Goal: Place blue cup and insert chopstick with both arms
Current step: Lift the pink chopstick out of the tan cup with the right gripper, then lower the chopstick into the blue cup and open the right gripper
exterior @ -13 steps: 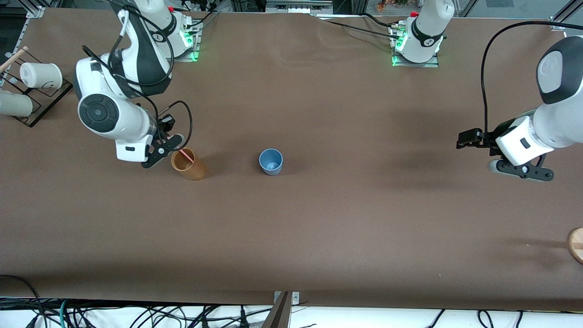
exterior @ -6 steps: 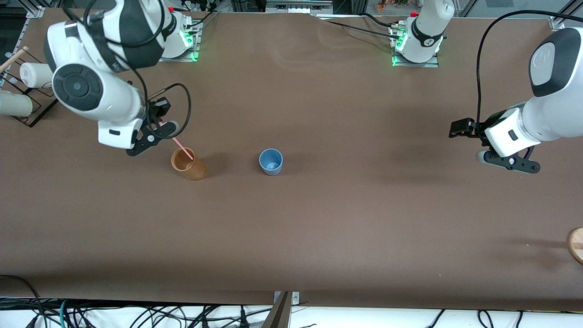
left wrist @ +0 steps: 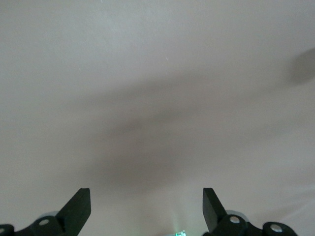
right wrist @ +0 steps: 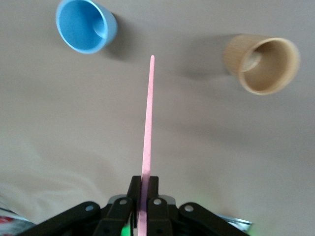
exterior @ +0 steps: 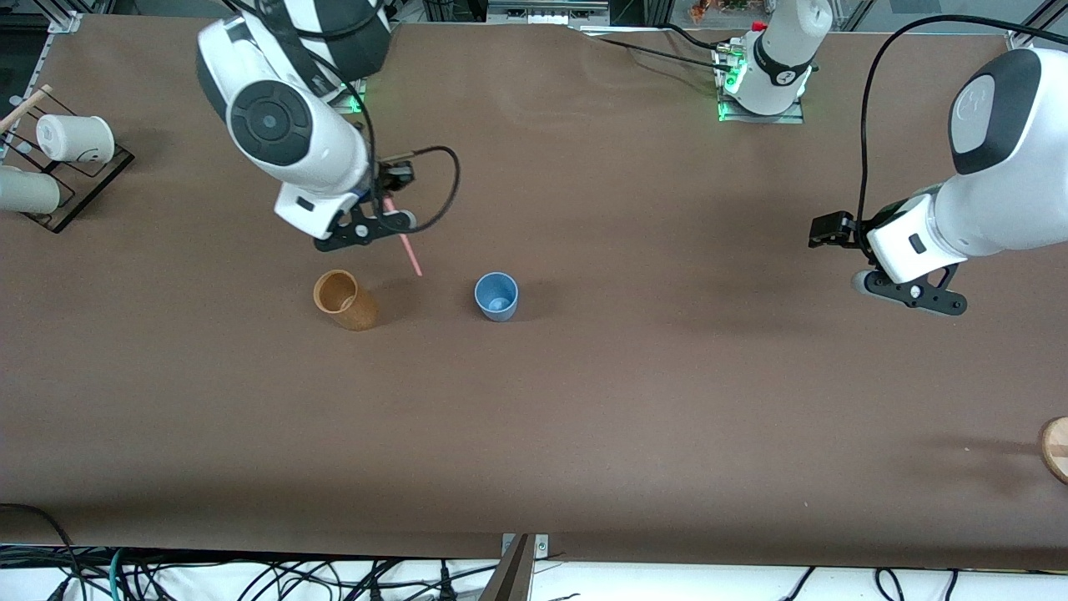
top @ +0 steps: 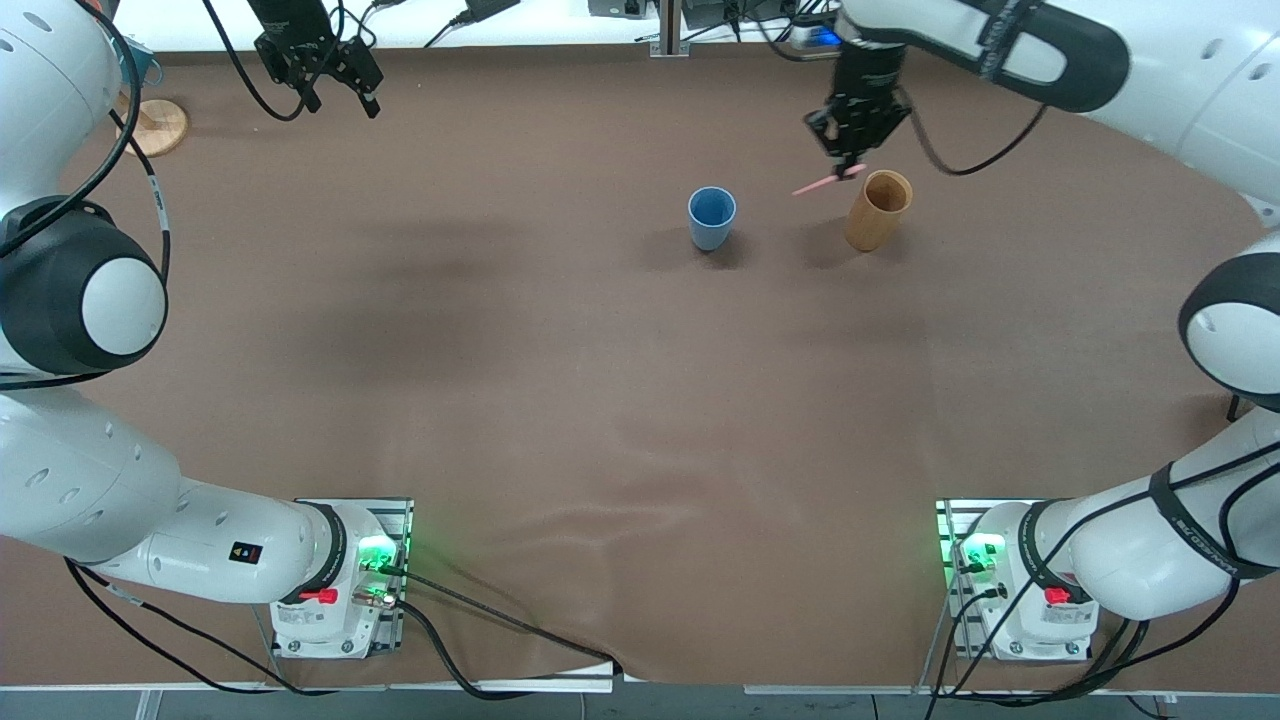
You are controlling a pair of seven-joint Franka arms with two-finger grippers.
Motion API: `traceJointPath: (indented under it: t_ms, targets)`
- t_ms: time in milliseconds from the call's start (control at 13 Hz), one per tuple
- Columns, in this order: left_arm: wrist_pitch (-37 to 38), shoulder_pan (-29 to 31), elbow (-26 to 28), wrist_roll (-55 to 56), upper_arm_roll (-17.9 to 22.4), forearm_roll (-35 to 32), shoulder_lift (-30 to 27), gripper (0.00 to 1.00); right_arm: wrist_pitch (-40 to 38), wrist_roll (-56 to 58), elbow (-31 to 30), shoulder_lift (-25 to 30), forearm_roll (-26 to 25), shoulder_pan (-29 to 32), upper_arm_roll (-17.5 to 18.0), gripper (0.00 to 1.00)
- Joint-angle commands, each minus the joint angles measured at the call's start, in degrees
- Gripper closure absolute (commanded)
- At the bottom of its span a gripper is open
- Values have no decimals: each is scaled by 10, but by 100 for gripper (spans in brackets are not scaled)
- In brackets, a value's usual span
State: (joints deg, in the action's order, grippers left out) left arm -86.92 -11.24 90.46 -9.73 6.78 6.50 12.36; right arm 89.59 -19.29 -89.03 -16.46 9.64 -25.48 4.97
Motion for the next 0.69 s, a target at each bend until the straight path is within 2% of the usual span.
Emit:
traceJointPath:
  t_ms: [0, 77, 231, 615]
  targets:
    - [33, -4, 19, -9, 3, -3, -39, 0, 52, -104, 52, -58, 89, -18, -3, 100]
    - [44, -4, 18, -9, 4, -5, -41, 0, 60, -139, 75, -77, 111, -23, -3, 100]
    - [44, 6, 17, -11, 9, -7, -41, 0, 61, -177, 99, -99, 122, -39, -3, 100]
    - [43, 37, 13, -12, 9, -3, -40, 0, 61, -180, 99, -143, 94, -48, -6, 100]
